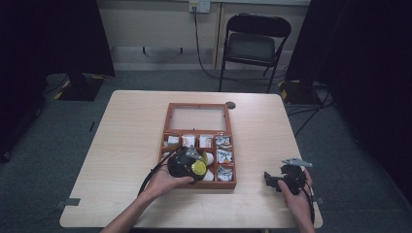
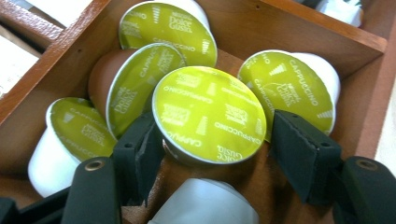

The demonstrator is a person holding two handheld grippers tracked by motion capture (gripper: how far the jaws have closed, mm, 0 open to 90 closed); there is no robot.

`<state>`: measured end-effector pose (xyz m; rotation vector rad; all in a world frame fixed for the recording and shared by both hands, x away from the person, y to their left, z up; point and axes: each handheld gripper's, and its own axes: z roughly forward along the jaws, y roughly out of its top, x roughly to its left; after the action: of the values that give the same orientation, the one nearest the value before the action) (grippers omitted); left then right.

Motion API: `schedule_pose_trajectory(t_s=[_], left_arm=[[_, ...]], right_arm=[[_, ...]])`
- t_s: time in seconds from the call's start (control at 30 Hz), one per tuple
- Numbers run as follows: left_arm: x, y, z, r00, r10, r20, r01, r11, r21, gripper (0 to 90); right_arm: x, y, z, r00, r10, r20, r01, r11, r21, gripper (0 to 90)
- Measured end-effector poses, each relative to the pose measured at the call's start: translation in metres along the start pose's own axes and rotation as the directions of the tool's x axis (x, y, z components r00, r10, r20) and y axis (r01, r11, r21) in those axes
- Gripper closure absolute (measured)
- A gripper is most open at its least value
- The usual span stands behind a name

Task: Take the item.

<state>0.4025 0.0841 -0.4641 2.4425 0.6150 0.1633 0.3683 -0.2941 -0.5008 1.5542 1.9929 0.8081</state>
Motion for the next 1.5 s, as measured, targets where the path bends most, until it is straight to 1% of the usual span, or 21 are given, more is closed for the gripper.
schedule_pose_trajectory(t_s=[0.1,0.13,0.17,0.3,0.33,0.37,0.4,0.53,0.6,0.7,0.93,0.97,1.0,1.03,1.1,1.17,1.27,1.3,1.4,1.5], left_arm=[[0.001,0.000,0.001,0.9998,-0.020,0.006,0.020,0.9998,-0.001,34.1],[0.001,0.000,0.001,0.9998,-0.019,0.005,0.019,0.9998,0.001,34.2],[0.001,0.000,0.001,0.9998,-0.019,-0.008,0.019,0.9998,0.003,38.9],[0.001,0.000,0.001,0.9998,-0.019,-0.011,0.019,0.9998,0.002,38.8],[0.000,0.000,0.000,0.9996,-0.021,-0.019,0.020,0.9998,-0.007,38.9],[0.000,0.000,-0.001,0.9996,-0.013,-0.025,0.013,0.9998,-0.012,39.4],[0.000,-0.001,-0.001,0.9994,-0.018,-0.028,0.018,0.9996,-0.022,39.9],[0.001,-0.002,-0.003,0.9994,-0.030,-0.015,0.030,0.9988,-0.038,40.1],[0.000,-0.002,-0.003,0.9994,-0.027,-0.021,0.026,0.9987,-0.044,40.1],[0.001,-0.003,-0.005,0.9995,-0.031,-0.009,0.030,0.9980,-0.056,40.2],[0.003,-0.005,-0.007,0.9993,-0.038,-0.001,0.037,0.9967,-0.072,40.2],[0.003,-0.006,-0.008,0.9991,-0.042,-0.002,0.042,0.9955,-0.085,40.2],[0.003,-0.006,-0.008,0.9991,-0.042,-0.002,0.042,0.9955,-0.085,40.1],[0.004,-0.006,-0.008,0.9986,-0.052,0.008,0.053,0.9940,-0.096,40.2],[0.005,-0.007,-0.009,0.9986,-0.052,0.010,0.053,0.9938,-0.098,40.2],[0.005,-0.007,-0.010,0.9983,-0.058,0.004,0.058,0.9935,-0.098,40.2],[0.006,-0.008,-0.011,0.9975,-0.071,-0.001,0.070,0.9906,-0.118,40.2],[0.006,-0.008,-0.011,0.9969,-0.078,-0.001,0.077,0.9886,-0.129,40.2],[0.006,-0.008,-0.012,0.9970,-0.078,0.004,0.077,0.9881,-0.133,40.2],[0.006,-0.008,-0.016,0.9966,-0.082,0.011,0.083,0.9852,-0.150,40.2]], right_arm=[[0.000,0.000,0.000,1.0000,0.002,0.001,-0.002,1.000,0.000,0.0],[0.000,0.000,0.000,1.0000,0.002,0.001,-0.002,1.000,0.000,0.0],[0.000,0.000,0.000,1.0000,0.003,0.001,-0.003,1.000,0.000,0.0],[0.000,0.000,0.000,1.0000,0.002,0.002,-0.002,1.000,0.000,0.0],[0.000,0.000,0.000,1.0000,0.004,0.002,-0.004,1.000,0.001,0.0],[0.000,0.000,0.000,1.0000,0.003,0.003,-0.003,1.000,0.000,0.0],[0.000,0.000,0.000,1.0000,0.003,0.003,-0.003,1.000,0.001,0.0],[0.000,0.000,0.000,1.0000,0.004,0.003,-0.004,1.000,0.000,0.0],[0.000,0.000,0.000,1.0000,0.004,0.003,-0.004,1.000,0.000,0.0],[0.000,0.000,0.000,1.0000,0.004,0.003,-0.004,1.000,0.001,0.0],[0.000,0.000,0.000,1.0000,0.004,0.003,-0.004,1.000,0.000,0.0],[0.000,0.000,0.000,1.0000,0.004,0.003,-0.004,1.000,0.000,0.0],[0.000,0.000,0.000,1.0000,0.004,0.003,-0.004,1.000,0.000,0.0],[0.000,0.000,0.000,1.0000,0.004,0.003,-0.004,1.000,0.000,0.0],[0.000,0.000,0.000,1.0000,0.004,0.003,-0.004,1.000,0.000,0.0],[0.000,0.000,0.000,1.0000,0.004,0.003,-0.004,1.000,0.000,0.0],[0.000,0.000,0.000,1.0000,0.004,0.003,-0.004,1.000,0.000,0.0],[0.000,0.000,0.000,1.0000,0.004,0.003,-0.004,1.000,0.001,0.0],[0.000,0.000,0.000,1.0000,0.004,0.003,-0.004,1.000,0.000,0.0],[0.000,0.000,0.000,1.0000,0.004,0.003,-0.004,1.000,0.000,0.0]])
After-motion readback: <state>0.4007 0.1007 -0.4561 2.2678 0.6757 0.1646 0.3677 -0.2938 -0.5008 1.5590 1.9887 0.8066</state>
